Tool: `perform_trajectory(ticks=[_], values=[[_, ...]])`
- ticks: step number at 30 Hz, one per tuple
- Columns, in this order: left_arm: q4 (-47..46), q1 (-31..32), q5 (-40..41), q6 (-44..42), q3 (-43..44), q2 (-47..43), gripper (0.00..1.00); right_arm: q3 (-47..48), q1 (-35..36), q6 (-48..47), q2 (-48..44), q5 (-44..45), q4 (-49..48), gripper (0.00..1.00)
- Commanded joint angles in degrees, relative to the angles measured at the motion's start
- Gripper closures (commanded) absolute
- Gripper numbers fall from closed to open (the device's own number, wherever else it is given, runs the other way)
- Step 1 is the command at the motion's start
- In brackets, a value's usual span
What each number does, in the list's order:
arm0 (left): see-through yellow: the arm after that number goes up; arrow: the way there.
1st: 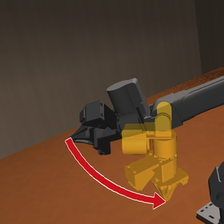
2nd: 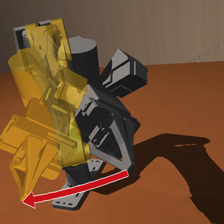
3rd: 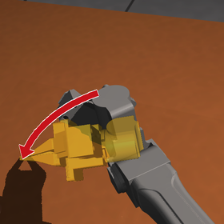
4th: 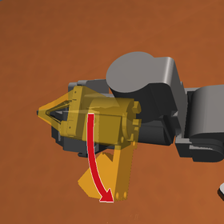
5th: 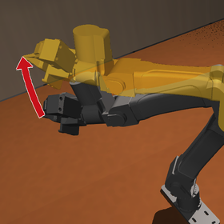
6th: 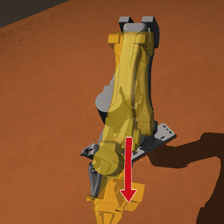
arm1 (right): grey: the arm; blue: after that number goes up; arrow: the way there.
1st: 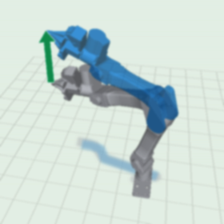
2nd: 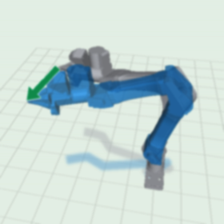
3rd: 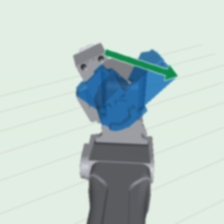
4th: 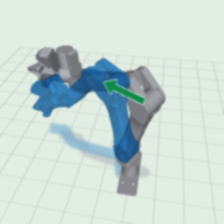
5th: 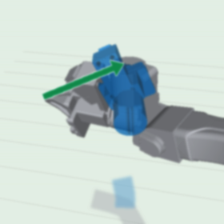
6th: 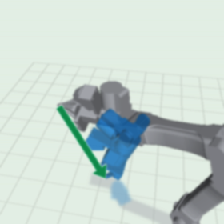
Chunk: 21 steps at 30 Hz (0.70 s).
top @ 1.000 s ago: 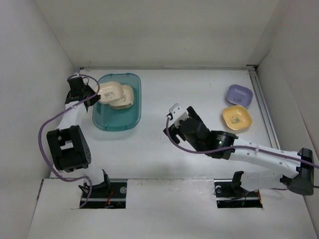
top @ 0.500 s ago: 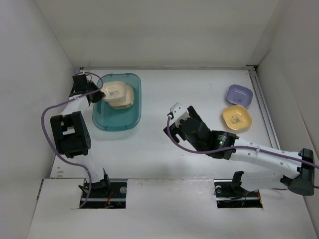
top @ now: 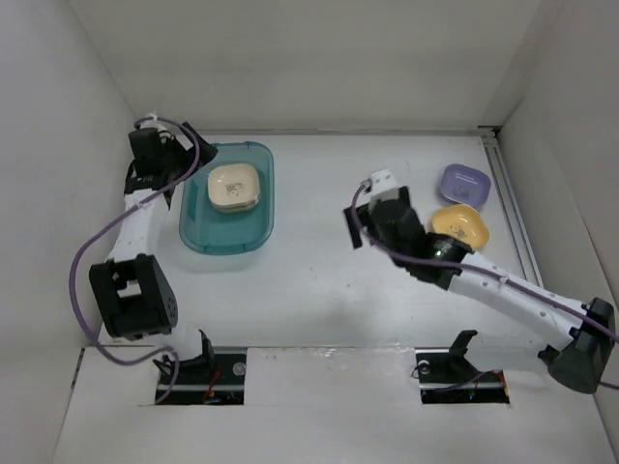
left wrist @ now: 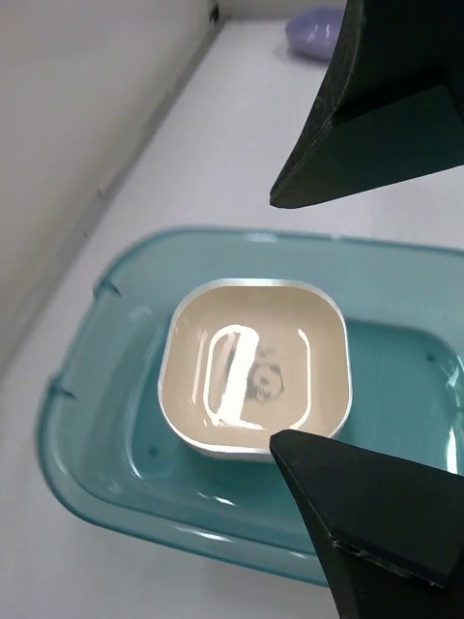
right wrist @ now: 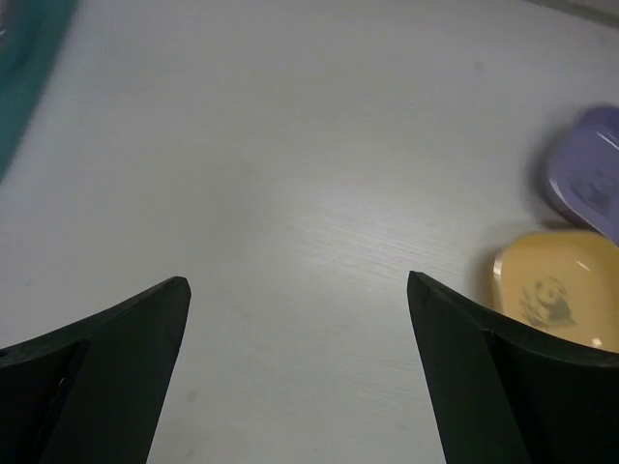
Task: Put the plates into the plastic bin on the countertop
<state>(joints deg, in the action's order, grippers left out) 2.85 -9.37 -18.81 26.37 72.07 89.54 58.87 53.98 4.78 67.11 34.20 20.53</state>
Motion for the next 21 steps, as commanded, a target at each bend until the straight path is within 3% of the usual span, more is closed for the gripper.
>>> perform_trajectory(ticks=[1,6,11,16,21], values=[[-2.6,-0.1,-5.4,1.0,-2.1,-10.4,0.0,-2.2,-18.2,15.1,-2.3,-3.5,0.7,0.0],[2.4,1.4,-9.6,0.3,-1.9,-13.5,0.0,-8.1,-38.9,26.7,-8.3,-6.7,-1.5,0.0],[11.6,16.5,3.6,-3.1,3.8,-12.1,0.0,-11.4,-54.0,35.4,-8.3,-8.9,3.0,0.0],[15.7,28.1,12.4,-4.2,5.9,-12.1,0.0,-18.2,-64.9,35.0,-6.7,-18.6,-3.0,0.0],[15.7,29.0,11.0,-4.2,5.4,-12.1,0.0,-18.9,-68.7,34.4,1.3,-22.4,-5.2,0.01]])
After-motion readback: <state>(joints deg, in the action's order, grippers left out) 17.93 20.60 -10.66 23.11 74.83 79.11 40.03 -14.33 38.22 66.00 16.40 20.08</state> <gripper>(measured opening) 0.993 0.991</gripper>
